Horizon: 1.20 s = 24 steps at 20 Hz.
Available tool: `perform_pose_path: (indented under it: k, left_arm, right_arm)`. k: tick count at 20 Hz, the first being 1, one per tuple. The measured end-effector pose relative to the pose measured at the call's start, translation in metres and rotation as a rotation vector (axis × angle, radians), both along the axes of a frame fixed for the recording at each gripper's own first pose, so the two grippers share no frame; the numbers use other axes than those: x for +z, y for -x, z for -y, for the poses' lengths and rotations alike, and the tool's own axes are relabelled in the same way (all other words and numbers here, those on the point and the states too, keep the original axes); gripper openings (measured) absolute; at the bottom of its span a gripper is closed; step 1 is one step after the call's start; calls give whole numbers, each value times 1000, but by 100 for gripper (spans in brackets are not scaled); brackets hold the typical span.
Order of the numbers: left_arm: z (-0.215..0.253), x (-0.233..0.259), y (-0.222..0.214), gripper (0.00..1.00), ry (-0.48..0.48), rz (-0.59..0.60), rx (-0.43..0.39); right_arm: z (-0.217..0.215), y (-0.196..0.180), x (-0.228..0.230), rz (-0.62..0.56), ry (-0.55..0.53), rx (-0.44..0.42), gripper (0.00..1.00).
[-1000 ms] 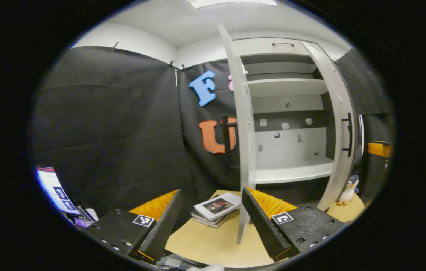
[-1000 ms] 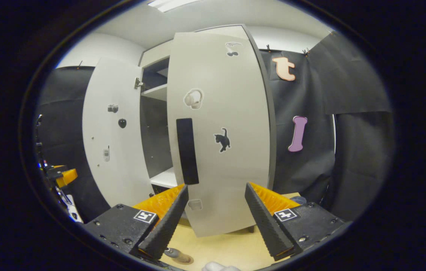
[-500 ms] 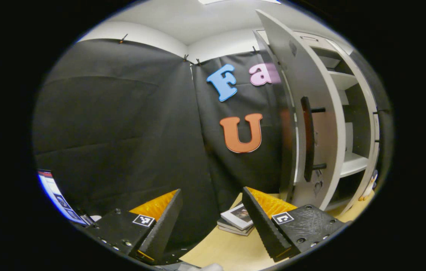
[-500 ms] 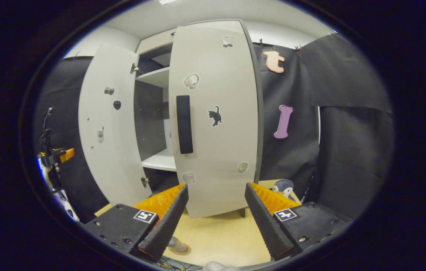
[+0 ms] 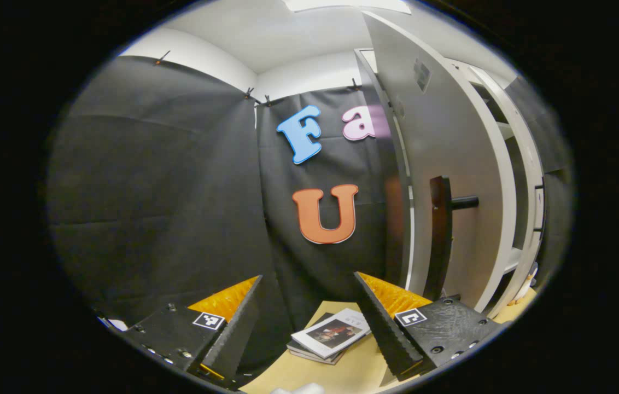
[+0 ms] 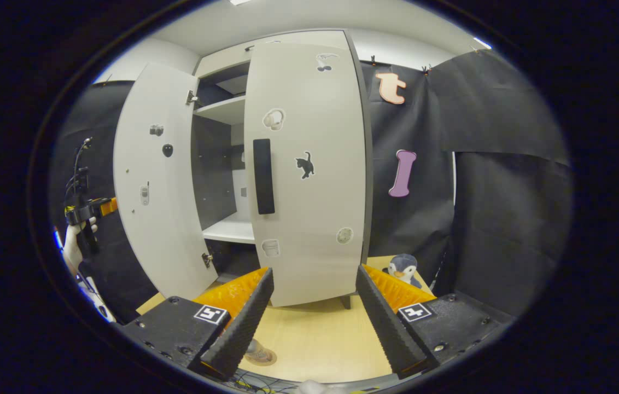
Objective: Grasp the bottle in the cabinet with the left hand and place it on the coaster, then close the right door with the right hand and the left door with the left hand.
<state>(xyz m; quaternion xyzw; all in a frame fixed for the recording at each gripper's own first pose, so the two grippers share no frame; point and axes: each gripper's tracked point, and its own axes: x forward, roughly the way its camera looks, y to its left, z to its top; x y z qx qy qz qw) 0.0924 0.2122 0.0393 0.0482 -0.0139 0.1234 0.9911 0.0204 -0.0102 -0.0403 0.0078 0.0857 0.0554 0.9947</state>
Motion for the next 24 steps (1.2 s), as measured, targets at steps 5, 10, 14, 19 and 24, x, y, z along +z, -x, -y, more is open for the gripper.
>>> perform_pose_path:
  k: [5, 10, 14, 19, 24]
  left_arm:
    - [16, 6, -7, 91, -8, 8, -35]
    - [23, 5, -7, 90, -9, 11, -43]
    - [37, 9, -3, 90, -45, 9, -46]
    - [84, 6, -6, 90, -30, 7, -122]
    - [134, 7, -15, 94, -33, 9, -205]
  right_arm:
    - [-2, 3, -6, -15, -20, 9, 99]
    - [-2, 8, -9, -16, -34, 6, 99]
    - [4, 12, -11, -9, -44, -8, 99]
    - [11, 19, -9, -7, -39, -23, 99]
    - [21, 27, -7, -2, -32, -43, 99]
